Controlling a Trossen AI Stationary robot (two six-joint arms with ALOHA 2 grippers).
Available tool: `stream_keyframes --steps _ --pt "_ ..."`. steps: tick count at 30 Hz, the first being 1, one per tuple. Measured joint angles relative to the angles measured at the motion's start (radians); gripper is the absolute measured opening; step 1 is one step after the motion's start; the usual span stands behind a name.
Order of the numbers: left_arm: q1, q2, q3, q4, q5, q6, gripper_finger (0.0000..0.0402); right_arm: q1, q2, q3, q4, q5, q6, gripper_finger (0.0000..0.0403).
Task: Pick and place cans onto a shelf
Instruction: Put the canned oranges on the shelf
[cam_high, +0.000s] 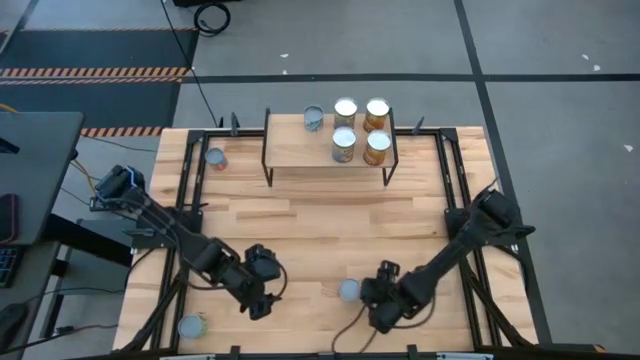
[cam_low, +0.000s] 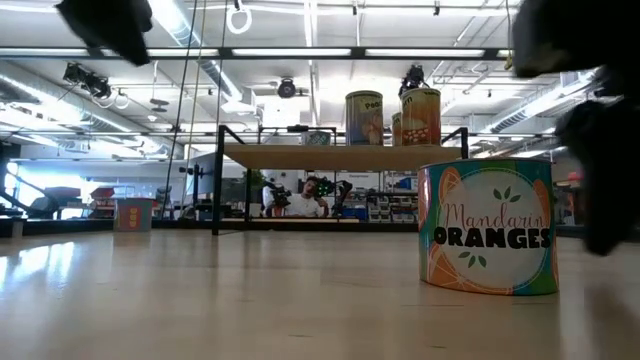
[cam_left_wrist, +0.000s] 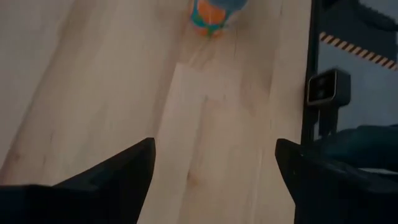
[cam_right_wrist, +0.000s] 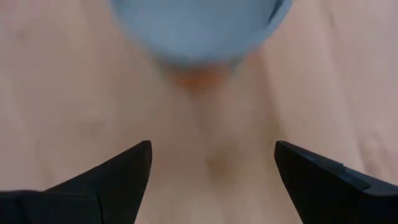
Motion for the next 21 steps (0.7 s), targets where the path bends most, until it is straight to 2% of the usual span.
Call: stream_keyframes --steps 6,12,17,21 --pt "-0.030 0.000 -0.066 0.048 0.001 -0.012 0.0336 -0.142 -0.007 0.000 0.138 0.075 -0.171 0.0346" --pt "-0.039 0.000 -0.126 0.094 -0.024 -0.011 0.0336 -0.304 -0.010 0.001 0.370 0.078 -0.359 0.0346" --pt "-0.032 -0.003 -0.175 0.089 -0.119 -0.016 0.0336 -0.372 -0.056 0.015 0.330 0.042 -0.391 0.0346" --pt "0.010 -0.004 -0.222 0.093 -0.110 -0.005 0.0336 -0.360 -0.123 0.028 0.231 0.023 -0.363 0.0346"
